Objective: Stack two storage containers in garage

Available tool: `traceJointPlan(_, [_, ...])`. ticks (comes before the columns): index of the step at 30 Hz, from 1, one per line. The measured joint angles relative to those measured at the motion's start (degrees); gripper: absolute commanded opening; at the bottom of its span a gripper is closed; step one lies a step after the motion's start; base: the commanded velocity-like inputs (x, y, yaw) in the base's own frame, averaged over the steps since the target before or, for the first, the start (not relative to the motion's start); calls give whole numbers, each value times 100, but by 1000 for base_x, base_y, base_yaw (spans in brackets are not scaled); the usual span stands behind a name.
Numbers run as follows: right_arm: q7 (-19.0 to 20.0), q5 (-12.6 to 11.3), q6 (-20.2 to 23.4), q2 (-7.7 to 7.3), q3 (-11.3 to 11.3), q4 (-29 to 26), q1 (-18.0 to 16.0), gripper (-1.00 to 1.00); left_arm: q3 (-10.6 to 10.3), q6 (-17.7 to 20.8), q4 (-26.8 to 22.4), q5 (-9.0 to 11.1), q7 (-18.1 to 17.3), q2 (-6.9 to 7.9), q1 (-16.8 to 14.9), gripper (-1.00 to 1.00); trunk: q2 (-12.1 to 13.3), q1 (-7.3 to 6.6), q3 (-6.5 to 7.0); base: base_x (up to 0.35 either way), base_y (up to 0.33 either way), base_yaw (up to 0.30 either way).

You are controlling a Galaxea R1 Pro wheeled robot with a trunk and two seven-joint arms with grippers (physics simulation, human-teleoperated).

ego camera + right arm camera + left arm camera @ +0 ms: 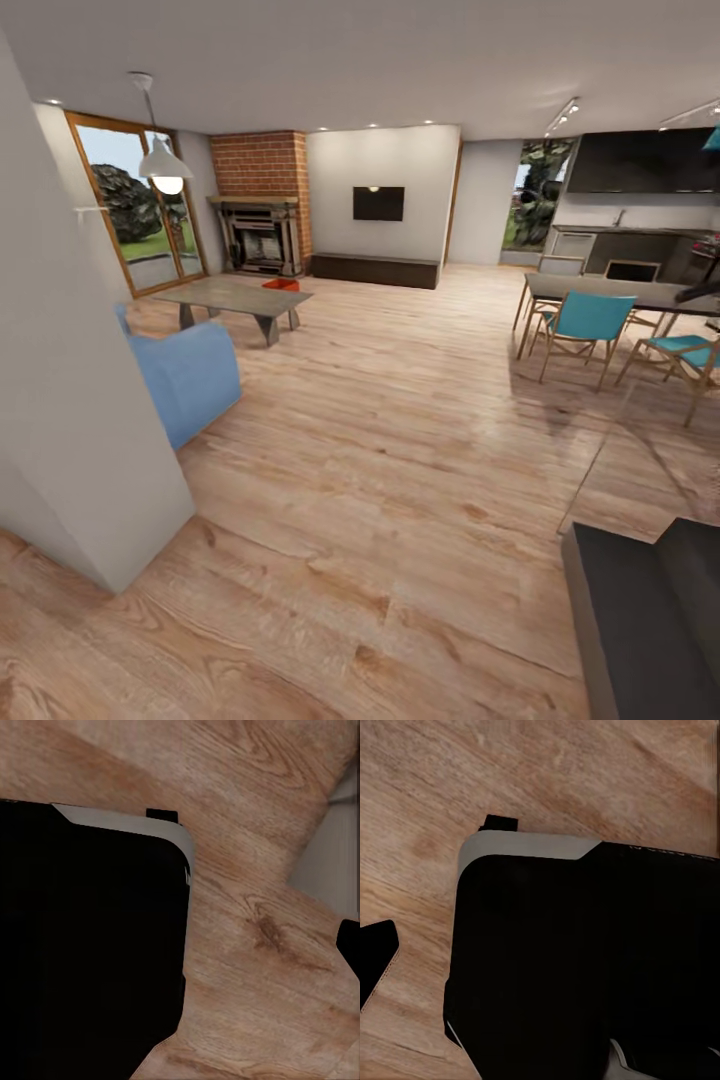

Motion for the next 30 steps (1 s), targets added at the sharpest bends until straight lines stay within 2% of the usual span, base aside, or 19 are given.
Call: traceJointPlan(30, [1, 1, 10, 0, 9, 0, -1, 100, 3, 8, -1, 1, -1, 0, 1, 100, 0, 0, 0, 322, 0, -10])
